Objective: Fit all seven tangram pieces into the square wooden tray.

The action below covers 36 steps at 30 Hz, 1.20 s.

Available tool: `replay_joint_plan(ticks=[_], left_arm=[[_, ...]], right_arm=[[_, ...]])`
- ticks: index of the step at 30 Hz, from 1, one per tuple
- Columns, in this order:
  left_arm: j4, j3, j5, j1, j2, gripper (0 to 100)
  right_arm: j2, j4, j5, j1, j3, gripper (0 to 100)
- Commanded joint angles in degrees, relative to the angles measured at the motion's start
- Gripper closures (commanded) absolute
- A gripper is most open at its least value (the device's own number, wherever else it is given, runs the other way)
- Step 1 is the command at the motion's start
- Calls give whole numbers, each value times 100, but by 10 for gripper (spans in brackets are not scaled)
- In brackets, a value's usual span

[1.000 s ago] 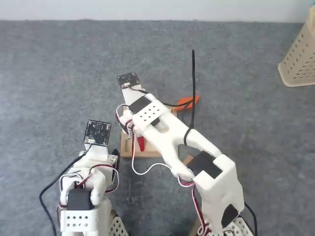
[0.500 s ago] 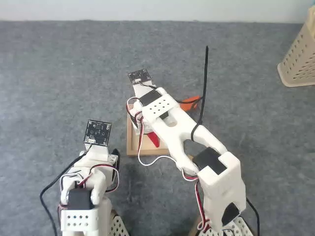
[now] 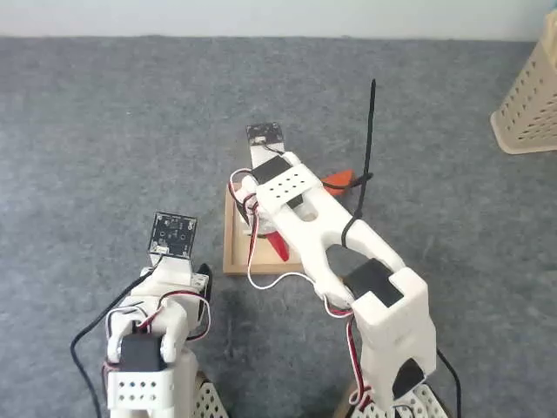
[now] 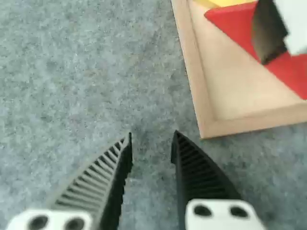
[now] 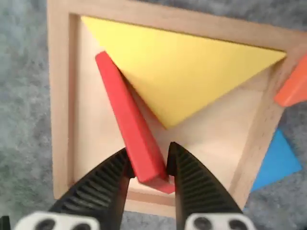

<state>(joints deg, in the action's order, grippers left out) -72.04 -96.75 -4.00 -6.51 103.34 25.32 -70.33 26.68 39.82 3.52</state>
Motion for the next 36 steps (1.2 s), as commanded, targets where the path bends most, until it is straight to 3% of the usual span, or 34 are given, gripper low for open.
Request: replay_joint_plan(ticks=[1,6,9,17,26,31,36], left_arm=[[-26,22,44,0,88,867],[-26,22,44,0,88,867],[-26,22,44,0,88,867],[-26,22,44,9,88,867],[-26,22,44,0,88,867],[-26,22,44,0,88,867],[-26,22,44,0,88,867]], right_arm=[[-505,224,176,-4,343,915],[-462,435,958,251,343,910],[-497,444,1064,268,343,896],[-505,-145,1029,189,993,716],[-523,-1253,-853,-716,1785,719],[-927,-1270,-1574,-1059,1749,868],[-1604,-1059,-1873,-1147,1090,909]])
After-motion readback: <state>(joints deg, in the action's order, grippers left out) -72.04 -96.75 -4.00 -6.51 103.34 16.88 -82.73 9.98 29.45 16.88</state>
